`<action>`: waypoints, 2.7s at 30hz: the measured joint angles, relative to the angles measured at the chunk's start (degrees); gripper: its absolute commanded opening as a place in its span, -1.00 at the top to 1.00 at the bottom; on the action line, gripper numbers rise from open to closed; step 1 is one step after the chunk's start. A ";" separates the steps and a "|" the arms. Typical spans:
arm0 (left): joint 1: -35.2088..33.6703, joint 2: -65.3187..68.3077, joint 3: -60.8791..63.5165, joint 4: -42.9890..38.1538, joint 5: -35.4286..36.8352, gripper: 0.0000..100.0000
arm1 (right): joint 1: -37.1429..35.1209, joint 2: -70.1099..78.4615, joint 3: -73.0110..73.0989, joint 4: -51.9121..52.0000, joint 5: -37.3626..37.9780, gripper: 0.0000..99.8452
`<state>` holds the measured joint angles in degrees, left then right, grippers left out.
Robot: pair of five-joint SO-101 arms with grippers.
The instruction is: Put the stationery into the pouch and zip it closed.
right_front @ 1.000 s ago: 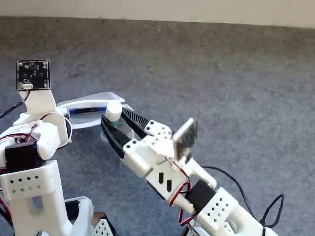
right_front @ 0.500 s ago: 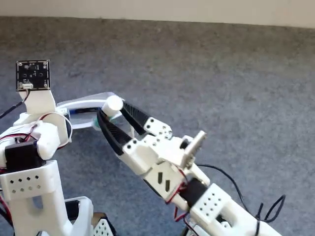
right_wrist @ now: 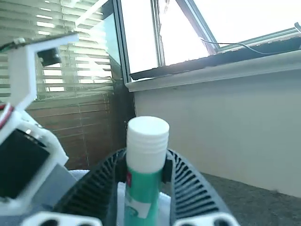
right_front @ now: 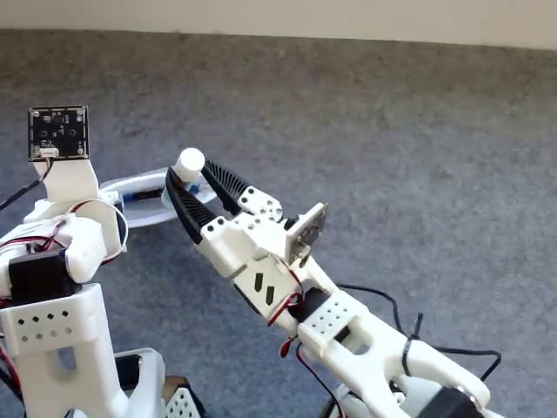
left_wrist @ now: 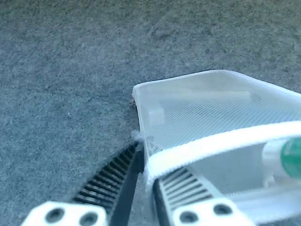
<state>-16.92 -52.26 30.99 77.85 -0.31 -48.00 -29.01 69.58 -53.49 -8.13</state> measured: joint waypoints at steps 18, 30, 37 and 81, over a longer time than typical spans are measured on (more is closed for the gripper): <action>0.00 0.00 0.00 0.00 0.00 0.98 | -3.60 -3.69 4.75 -2.46 0.35 0.62; 0.00 0.00 0.00 0.00 0.00 0.98 | -3.60 -17.41 8.09 10.55 0.35 0.62; 0.00 0.00 0.00 0.00 0.00 0.98 | -3.60 -32.88 8.09 32.00 0.35 0.61; 0.00 0.00 0.00 0.00 -0.53 0.98 | 4.66 -8.79 9.49 33.41 0.35 0.62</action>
<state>-16.92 -52.26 30.99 77.85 -0.84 -43.34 -37.80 79.08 -20.09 -7.78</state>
